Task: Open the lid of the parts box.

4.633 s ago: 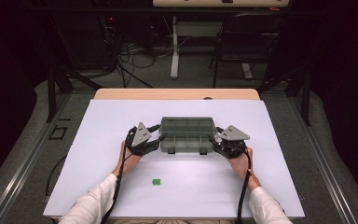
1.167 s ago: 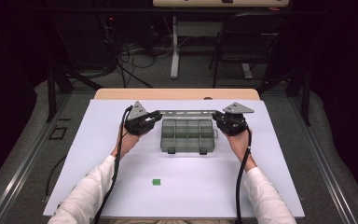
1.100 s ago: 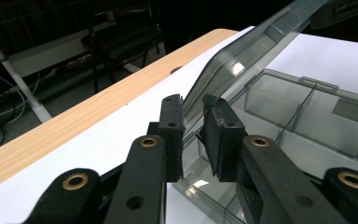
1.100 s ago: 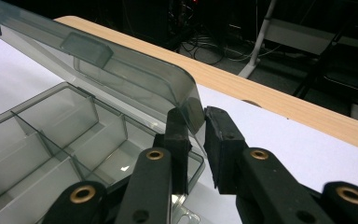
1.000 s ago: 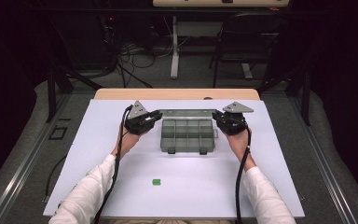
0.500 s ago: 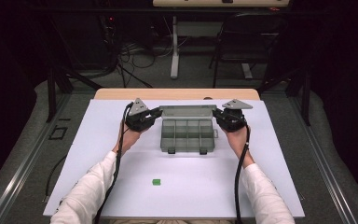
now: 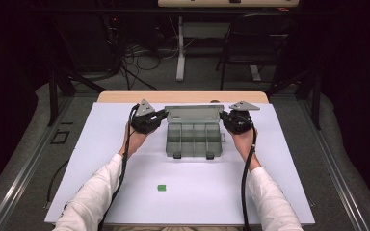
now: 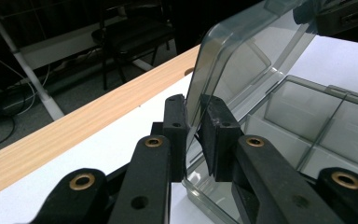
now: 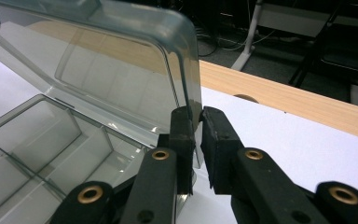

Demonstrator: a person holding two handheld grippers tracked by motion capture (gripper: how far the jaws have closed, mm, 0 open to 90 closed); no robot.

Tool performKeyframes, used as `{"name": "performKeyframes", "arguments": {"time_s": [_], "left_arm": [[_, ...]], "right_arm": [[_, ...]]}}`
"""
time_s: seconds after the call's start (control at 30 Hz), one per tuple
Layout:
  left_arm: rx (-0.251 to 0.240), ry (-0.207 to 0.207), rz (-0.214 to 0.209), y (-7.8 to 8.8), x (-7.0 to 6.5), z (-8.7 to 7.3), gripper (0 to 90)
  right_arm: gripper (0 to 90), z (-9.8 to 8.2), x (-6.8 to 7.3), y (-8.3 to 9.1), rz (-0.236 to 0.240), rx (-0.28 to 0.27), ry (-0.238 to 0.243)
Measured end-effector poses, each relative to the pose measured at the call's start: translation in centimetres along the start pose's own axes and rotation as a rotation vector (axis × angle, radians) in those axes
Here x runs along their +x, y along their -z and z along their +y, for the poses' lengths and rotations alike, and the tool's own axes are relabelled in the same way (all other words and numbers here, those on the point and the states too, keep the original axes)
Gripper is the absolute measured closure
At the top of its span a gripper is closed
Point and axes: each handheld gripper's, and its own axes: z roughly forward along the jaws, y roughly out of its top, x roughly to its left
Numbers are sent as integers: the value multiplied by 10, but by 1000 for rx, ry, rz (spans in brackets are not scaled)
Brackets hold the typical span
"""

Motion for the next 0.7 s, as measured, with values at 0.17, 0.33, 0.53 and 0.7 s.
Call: {"name": "performKeyframes", "arguments": {"time_s": [0.17,0.33,0.53,0.7], "left_arm": [[12,-6,8,-4,1,-1,808],[15,5,18,-9,3,-2,814],[18,11,21,-12,5,-2,817],[47,29,17,-17,8,-1,818]], "right_arm": [[829,-2,-1,-4,-4,7,-13],[830,-3,-2,-9,-7,14,-20],[833,-5,-3,-13,-11,24,-29],[837,-6,-3,-16,-21,29,-26]]}}
